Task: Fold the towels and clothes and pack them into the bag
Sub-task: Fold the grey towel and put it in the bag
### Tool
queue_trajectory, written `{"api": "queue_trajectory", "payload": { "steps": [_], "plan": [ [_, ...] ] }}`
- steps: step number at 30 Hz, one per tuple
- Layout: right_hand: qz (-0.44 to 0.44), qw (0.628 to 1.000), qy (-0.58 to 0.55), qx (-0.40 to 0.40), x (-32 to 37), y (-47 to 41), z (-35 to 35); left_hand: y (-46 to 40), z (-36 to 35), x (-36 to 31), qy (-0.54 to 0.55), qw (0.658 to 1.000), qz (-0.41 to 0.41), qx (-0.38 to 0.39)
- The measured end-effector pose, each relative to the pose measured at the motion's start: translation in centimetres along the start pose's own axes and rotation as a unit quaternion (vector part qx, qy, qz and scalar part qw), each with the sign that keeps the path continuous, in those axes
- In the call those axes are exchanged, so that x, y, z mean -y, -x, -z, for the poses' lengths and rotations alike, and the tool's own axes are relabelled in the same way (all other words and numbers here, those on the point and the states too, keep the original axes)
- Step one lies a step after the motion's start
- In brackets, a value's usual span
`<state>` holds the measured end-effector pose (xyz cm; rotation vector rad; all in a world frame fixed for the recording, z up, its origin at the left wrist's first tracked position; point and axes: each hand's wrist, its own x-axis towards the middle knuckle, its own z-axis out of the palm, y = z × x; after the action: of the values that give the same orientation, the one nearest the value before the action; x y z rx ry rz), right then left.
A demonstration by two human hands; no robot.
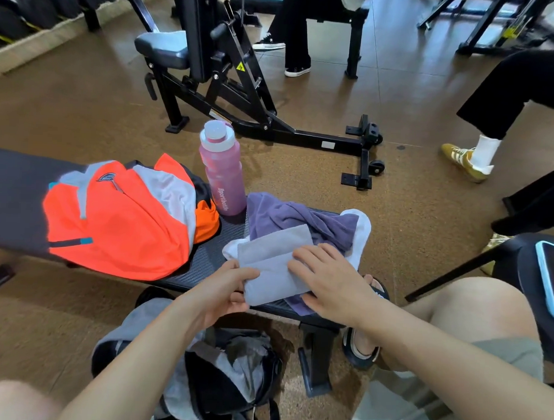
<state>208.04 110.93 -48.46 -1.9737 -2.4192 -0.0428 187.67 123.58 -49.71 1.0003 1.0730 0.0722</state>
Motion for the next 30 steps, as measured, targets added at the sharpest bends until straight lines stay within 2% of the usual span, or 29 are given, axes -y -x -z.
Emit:
{"api": "queue_trajectory", "payload": {
  "steps": [4, 8, 11, 14, 17, 23, 30],
  "plan": [
    [0.030, 0.998, -0.032, -0.040, -0.3, -0.6, 0.5, 0.4, 0.0, -0.6, -0.010, 0.996, -0.068, -0.048],
    [-0.017, 0.980, -0.198, -0.017, 0.1, -1.3, 2.5, 1.7, 0.7, -1.4, -0.014, 0.996, -0.086, -0.012],
    [-0.098, 0.934, -0.343, 0.020, 0.4, -2.1, 3.5, 2.5, 1.1, -1.2, 0.086, 0.994, -0.066, 0.017],
    [-0.138, 0.899, -0.414, 0.041, 0.8, -2.6, 3.6, 3.3, 1.3, -1.0, 0.180, 0.979, -0.081, 0.045],
    [-0.153, 0.877, -0.453, 0.053, 1.9, -3.4, 3.4, 4.2, 1.6, -1.2, 0.244, 0.963, -0.112, 0.036],
    [-0.203, 0.771, -0.604, 0.007, 5.1, -6.2, 3.9, 5.0, 2.1, -1.7, 0.208, 0.953, -0.217, -0.044],
    [-0.212, 0.693, -0.688, 0.040, 10.2, -9.5, 4.3, 7.0, 5.7, -1.2, 0.188, 0.941, -0.259, -0.106]
  ]
}}
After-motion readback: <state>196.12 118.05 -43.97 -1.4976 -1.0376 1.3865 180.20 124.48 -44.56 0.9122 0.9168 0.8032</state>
